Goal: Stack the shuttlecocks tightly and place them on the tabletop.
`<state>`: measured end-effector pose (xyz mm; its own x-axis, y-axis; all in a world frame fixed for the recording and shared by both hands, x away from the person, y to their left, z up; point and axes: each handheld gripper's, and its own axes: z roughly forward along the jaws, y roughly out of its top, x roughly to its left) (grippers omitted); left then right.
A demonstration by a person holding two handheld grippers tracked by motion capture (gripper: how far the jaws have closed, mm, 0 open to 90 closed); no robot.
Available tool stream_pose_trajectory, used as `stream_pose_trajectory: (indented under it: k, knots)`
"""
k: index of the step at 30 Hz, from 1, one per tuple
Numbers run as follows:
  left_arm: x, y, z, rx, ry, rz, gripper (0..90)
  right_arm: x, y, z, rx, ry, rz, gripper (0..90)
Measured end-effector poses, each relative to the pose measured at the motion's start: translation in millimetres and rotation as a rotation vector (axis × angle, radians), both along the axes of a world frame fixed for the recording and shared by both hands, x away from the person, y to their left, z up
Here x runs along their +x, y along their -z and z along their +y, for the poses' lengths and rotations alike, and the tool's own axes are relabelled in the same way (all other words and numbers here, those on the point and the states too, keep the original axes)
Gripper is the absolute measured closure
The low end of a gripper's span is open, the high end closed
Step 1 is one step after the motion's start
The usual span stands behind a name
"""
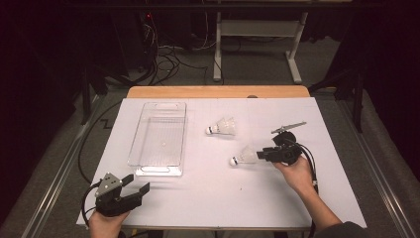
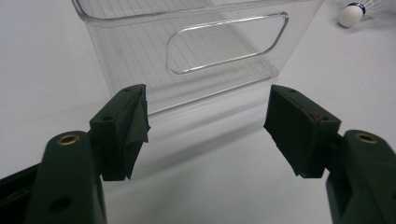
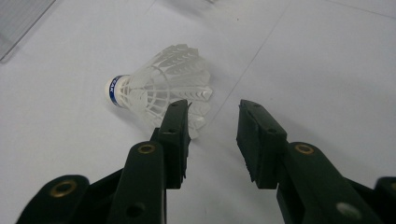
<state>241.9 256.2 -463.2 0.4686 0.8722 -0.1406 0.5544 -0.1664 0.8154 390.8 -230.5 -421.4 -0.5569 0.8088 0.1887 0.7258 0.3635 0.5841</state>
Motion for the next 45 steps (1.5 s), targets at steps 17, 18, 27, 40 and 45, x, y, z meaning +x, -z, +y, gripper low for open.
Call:
stream_pose_trajectory:
  k: [17,18,27,40,45]
  knots:
    - [0.0,0.0,-0.2,0.001,0.0,0.0,31.1,-18.8,0.7,-7.7,0.01,-0.017,-0.019,64.0]
    - [0.0,0.0,-0.2,0.0,0.0,0.0,31.1,-20.4,0.3,-7.5,0.01,-0.015,-0.018,64.0]
    - [0.0,0.1,-0.6,0.001,0.0,-0.001,31.1,-28.2,1.1,-9.8,0.017,-0.026,-0.033,64.0]
    - [0.0,0.1,-0.9,0.002,0.001,-0.001,31.0,-38.3,2.1,-8.3,0.022,-0.04,-0.04,62.1]
    - [0.1,0.2,-1.1,0.002,0.001,-0.001,31.0,-41.3,2.2,-7.1,0.024,-0.05,-0.044,61.9]
